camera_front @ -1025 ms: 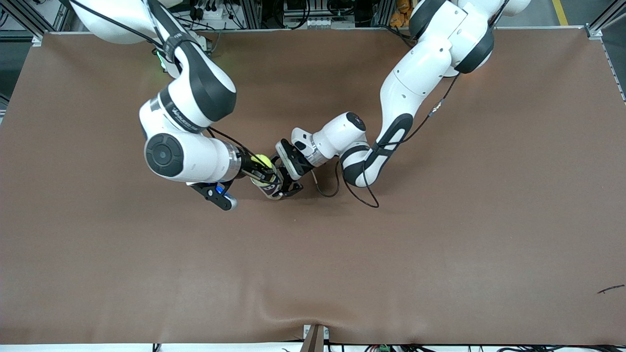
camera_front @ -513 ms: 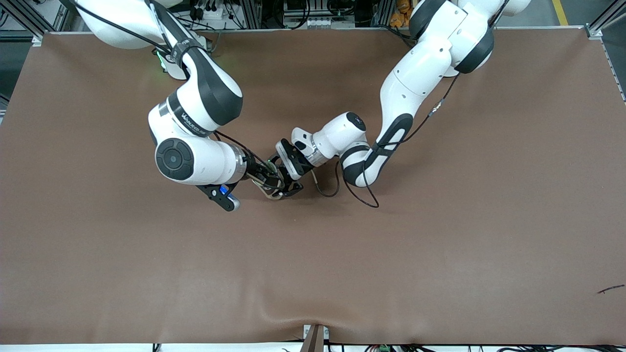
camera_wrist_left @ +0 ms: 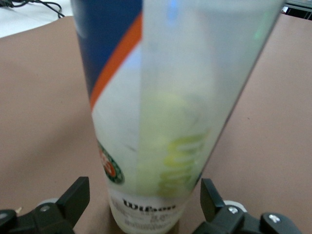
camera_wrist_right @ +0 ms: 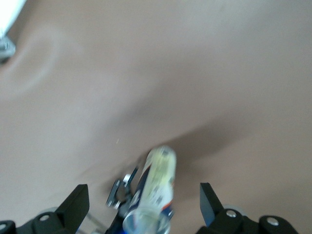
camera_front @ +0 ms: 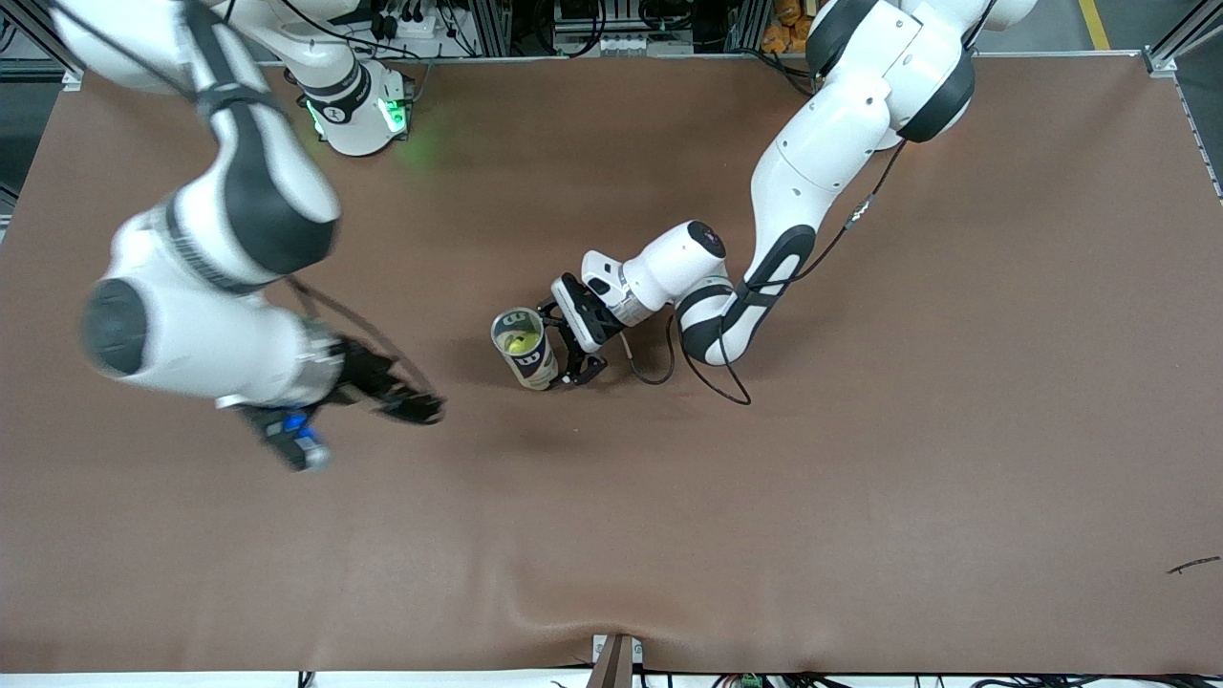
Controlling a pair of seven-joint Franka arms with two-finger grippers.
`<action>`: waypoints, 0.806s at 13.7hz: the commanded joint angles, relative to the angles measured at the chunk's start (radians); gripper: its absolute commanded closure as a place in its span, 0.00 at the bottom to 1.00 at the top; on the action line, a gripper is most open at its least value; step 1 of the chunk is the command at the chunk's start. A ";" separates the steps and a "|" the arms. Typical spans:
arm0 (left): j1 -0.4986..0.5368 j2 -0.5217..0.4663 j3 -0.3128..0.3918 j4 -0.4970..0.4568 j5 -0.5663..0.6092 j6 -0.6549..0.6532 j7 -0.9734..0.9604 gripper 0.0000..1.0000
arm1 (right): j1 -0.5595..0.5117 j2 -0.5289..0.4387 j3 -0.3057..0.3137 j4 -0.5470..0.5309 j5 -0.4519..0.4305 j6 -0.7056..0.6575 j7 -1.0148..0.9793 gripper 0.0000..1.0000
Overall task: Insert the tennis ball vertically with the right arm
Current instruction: 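Set the tube upright on the table with the left gripper while the right gripper withdraws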
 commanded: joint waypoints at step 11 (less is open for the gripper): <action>0.290 -0.164 -0.027 -0.286 0.110 -0.001 -0.058 0.00 | -0.053 -0.239 -0.198 0.143 -0.196 -0.392 -0.785 0.00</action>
